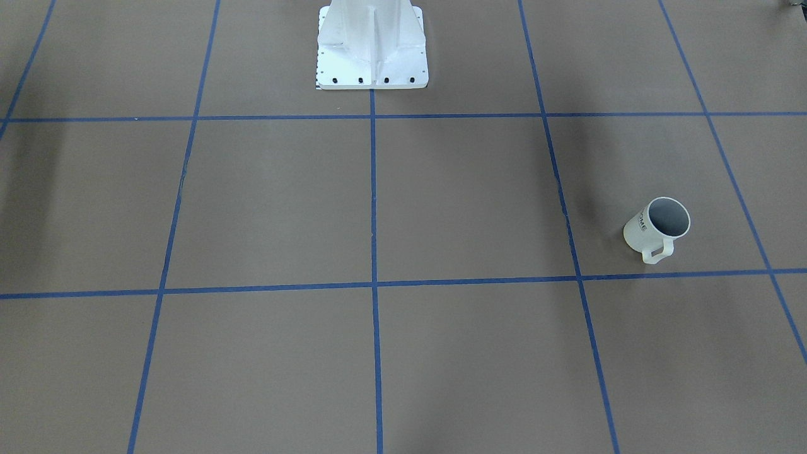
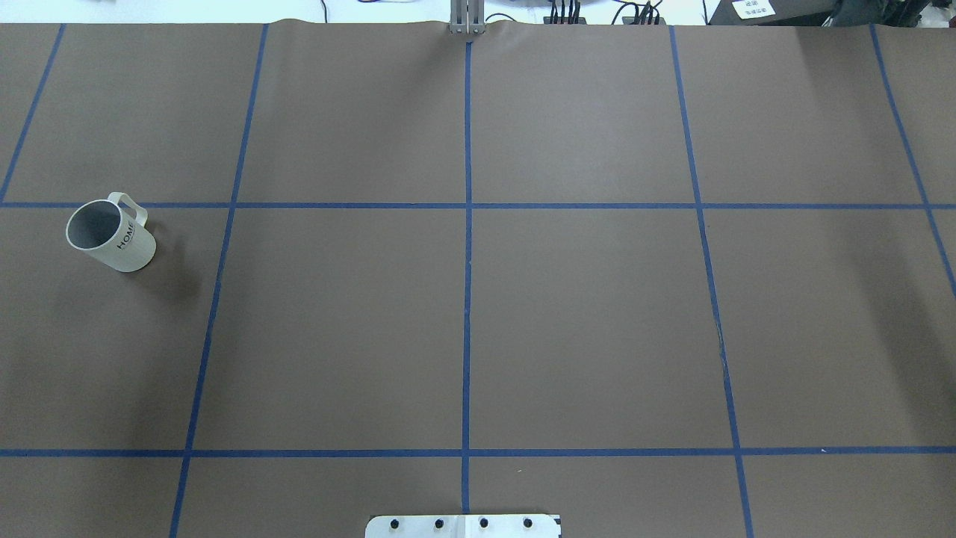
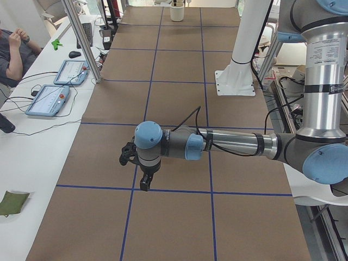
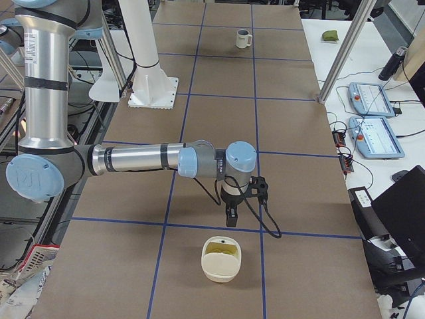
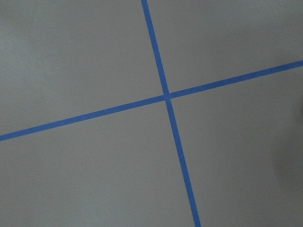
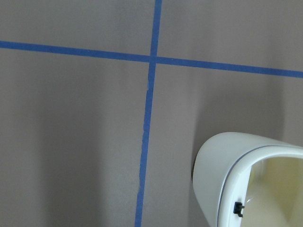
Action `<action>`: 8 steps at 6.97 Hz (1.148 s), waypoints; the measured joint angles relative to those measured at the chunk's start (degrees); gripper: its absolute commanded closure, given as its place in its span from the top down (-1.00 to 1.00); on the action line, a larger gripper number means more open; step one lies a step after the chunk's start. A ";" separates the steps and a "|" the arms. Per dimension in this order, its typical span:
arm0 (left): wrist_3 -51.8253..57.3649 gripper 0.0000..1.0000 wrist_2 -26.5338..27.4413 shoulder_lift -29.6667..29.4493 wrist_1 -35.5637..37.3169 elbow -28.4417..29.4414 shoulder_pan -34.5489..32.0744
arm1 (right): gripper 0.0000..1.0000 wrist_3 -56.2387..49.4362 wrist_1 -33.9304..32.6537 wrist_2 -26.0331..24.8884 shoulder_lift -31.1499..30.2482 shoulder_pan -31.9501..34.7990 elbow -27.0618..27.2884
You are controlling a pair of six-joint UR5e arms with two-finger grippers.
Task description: Left arm hands cup to right arm to dump lemon
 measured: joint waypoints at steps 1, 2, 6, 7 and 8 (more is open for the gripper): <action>0.13 1.00 -0.44 0.05 -0.12 -0.22 -0.08 | 1.00 0.01 0.00 -0.01 -0.10 -0.02 -0.17; 0.19 1.00 -0.58 0.16 -0.17 -0.82 -0.12 | 1.00 0.04 0.00 -0.01 -0.03 -0.04 -0.23; -0.24 1.00 -0.24 1.73 -0.20 -2.51 -0.17 | 1.00 0.09 0.00 0.40 0.60 -0.14 -0.33; -0.28 1.00 -0.21 1.98 -0.20 -2.52 -0.15 | 1.00 0.03 0.00 1.04 0.63 -0.18 -0.38; -0.30 1.00 -0.18 2.13 -0.20 -2.47 -0.15 | 1.00 -0.03 0.02 1.41 0.66 -0.21 -0.41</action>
